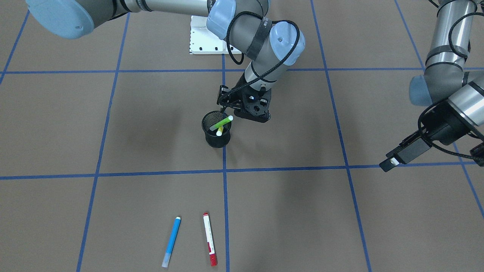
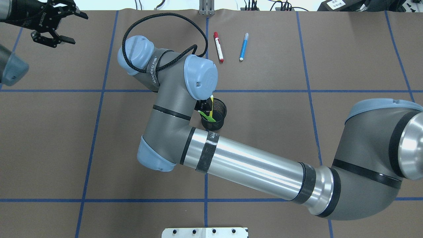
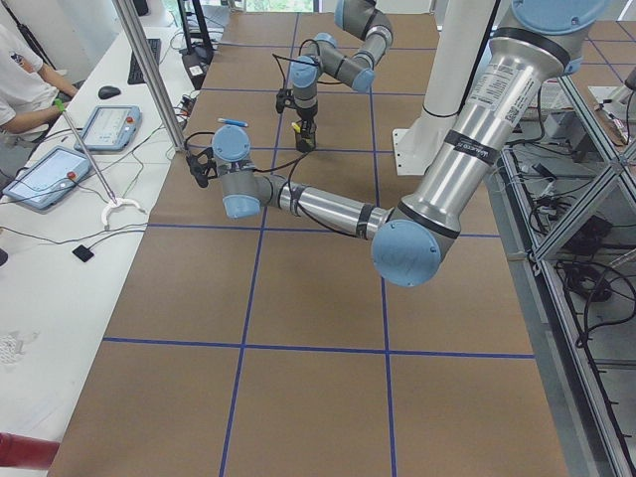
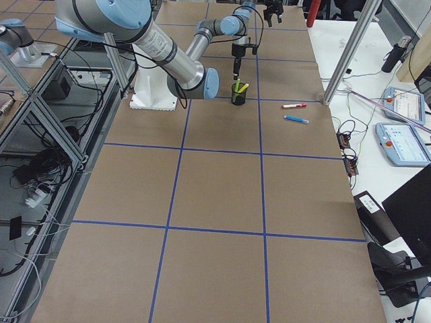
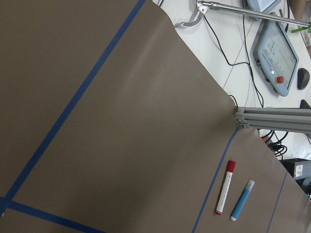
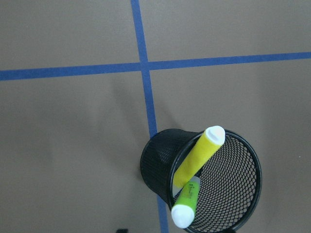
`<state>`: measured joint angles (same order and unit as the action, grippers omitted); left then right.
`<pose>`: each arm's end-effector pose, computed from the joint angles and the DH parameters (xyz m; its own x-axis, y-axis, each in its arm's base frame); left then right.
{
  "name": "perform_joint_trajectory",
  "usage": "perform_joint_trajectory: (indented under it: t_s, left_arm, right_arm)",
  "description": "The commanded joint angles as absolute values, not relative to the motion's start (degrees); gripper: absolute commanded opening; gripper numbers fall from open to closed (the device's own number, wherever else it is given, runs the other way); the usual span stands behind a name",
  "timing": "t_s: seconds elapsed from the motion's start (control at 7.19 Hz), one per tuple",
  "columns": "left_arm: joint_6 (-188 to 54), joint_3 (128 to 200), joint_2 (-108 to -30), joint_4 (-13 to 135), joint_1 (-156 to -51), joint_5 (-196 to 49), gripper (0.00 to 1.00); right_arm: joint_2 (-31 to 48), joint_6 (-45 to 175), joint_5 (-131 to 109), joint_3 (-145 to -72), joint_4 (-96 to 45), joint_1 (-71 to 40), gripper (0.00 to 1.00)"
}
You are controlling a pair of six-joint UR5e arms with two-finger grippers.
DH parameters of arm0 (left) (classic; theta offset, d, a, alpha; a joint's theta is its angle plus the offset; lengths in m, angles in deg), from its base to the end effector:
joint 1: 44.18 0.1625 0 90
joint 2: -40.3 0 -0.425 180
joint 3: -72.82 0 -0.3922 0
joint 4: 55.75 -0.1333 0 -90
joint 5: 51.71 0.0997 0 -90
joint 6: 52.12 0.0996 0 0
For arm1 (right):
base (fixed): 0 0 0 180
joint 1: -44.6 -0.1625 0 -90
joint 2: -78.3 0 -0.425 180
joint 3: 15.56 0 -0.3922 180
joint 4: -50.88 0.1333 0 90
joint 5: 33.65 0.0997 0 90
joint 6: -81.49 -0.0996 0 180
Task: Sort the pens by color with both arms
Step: 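Lower the right gripper into the cup toward the green marker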
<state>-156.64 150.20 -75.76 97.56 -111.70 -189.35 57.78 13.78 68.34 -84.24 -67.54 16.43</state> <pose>0.1958 -0.6293 0.3715 -0.0023 -0.4362 -0.8998 0.3584 0.8397 -0.4080 -0.6401 -0.4705 0.0773 0.9194 0.0715 0.3867 -0.0553 0.9971 -0.0528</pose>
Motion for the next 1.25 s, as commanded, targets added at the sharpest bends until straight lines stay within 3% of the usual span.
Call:
perform_joint_trajectory:
  t_s: [0.0,0.83,0.97,1.11]
  left_arm:
    - [-156.8,150.33,-75.63,97.71,-111.68,-189.35,1.0]
    - [-156.71,150.25,-74.93,97.8,-111.51,-189.35,1.0]
    - [-156.71,150.25,-74.93,97.8,-111.42,-189.35,1.0]
    - [-156.62,150.16,-74.93,97.8,-111.42,-189.35,1.0]
  right_arm:
    - [58.17,16.01,66.3,-83.68,-69.0,16.56,0.67]
    - [57.91,18.38,62.86,-82.88,-66.73,17.62,0.61]
    - [57.82,18.3,62.86,-82.01,-64.98,17.62,0.54]
    - [57.91,18.47,62.86,-82.09,-64.96,17.53,0.4]
